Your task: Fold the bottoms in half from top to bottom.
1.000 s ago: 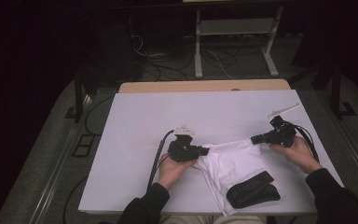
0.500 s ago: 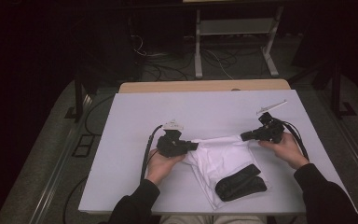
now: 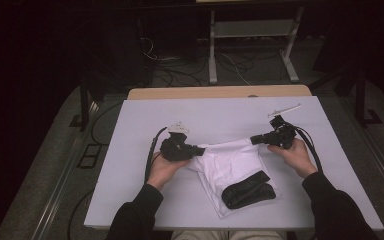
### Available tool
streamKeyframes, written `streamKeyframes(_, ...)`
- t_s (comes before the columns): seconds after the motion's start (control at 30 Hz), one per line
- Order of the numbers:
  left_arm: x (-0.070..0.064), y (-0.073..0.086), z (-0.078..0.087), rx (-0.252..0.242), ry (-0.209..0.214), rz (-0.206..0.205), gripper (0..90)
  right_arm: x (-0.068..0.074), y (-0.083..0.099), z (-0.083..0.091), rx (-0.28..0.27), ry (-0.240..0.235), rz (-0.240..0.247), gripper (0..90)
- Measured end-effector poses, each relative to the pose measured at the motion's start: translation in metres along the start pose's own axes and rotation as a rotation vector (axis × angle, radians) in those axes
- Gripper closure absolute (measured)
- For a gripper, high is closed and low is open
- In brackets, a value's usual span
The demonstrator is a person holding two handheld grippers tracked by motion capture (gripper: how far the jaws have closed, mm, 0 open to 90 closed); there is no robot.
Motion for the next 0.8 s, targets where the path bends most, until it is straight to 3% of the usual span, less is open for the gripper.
streamKeyframes(0.27,0.024,-0.019,-0.009,0.004,-0.03,0.002,84.4,-0.006,-0.009,-0.004,-0.067,0.035,-0.033,85.5)
streamKeyframes(0.43,0.04,-0.027,-0.024,0.004,-0.055,0.001,84.4,-0.013,-0.015,-0.004,-0.112,0.054,-0.067,85.5)
streamKeyframes(0.8,0.067,-0.032,-0.052,-0.015,-0.116,0.073,84.4,-0.037,-0.024,-0.016,-0.149,0.073,-0.117,85.5)
Point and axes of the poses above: each handheld gripper's, and its own axes: z roughly backward along the jaws, y roughly out of its underside, x roughly to its left, the point moved 2 cm from there along -z, roughly forward along the jaws, and after that the axes turned 12 degrees about -y, right-handed, at the moved point
